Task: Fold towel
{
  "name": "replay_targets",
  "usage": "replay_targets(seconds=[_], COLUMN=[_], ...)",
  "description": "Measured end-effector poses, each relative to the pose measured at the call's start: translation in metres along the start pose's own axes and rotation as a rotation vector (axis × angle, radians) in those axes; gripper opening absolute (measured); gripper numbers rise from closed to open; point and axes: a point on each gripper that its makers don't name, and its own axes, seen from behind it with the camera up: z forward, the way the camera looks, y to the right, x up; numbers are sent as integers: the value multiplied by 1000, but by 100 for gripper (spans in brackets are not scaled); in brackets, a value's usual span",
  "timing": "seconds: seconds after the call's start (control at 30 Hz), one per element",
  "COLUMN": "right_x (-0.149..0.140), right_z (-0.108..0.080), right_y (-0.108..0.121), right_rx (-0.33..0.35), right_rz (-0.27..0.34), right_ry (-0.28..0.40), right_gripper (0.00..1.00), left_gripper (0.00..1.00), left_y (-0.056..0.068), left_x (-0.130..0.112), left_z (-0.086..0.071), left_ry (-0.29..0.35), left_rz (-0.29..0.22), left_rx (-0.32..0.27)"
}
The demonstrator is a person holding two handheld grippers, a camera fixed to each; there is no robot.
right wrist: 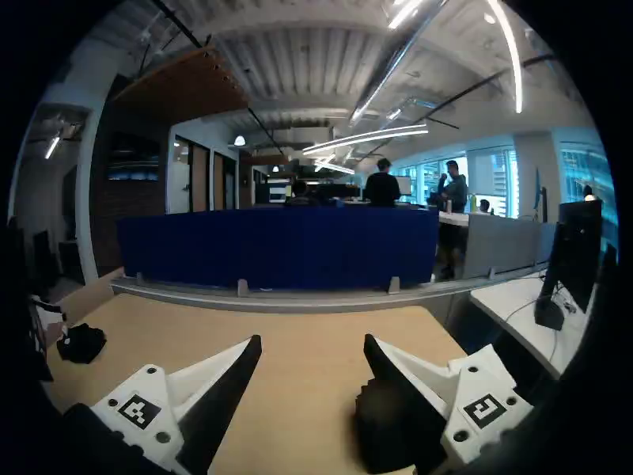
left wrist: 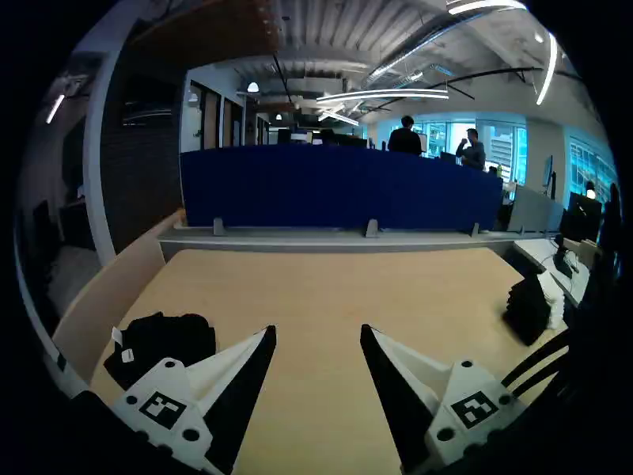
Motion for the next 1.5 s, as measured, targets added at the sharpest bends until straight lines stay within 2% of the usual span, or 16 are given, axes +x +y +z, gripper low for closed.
replay_targets(seconds=[0.37,0.6,0.83,1.2,1.4,1.5], right_x=[18,20,18,19,23,20], right_z=[4,6,8,11,12,14], right_y=[-36,-51,-63,-66,-72,-75], right_rx=[-16,-14,-5,-30,-30,-28], right_rz=[-13,-5,-5,-36,-36,-38], right_ry=[52,56,50,48,57,58], right_gripper=[100,100,100,100,100,100], left_gripper=[78,78,78,78,78,78], left_y=[-14,-18,-21,-34,-36,-36], left_x=[46,56,58,49,38,31], left_z=[1,3,6,15,21,25], left_ry=[163,201,228,260,270,278], left_rz=[6,2,9,-25,-9,16], left_rx=[32,37,43,54,61,70])
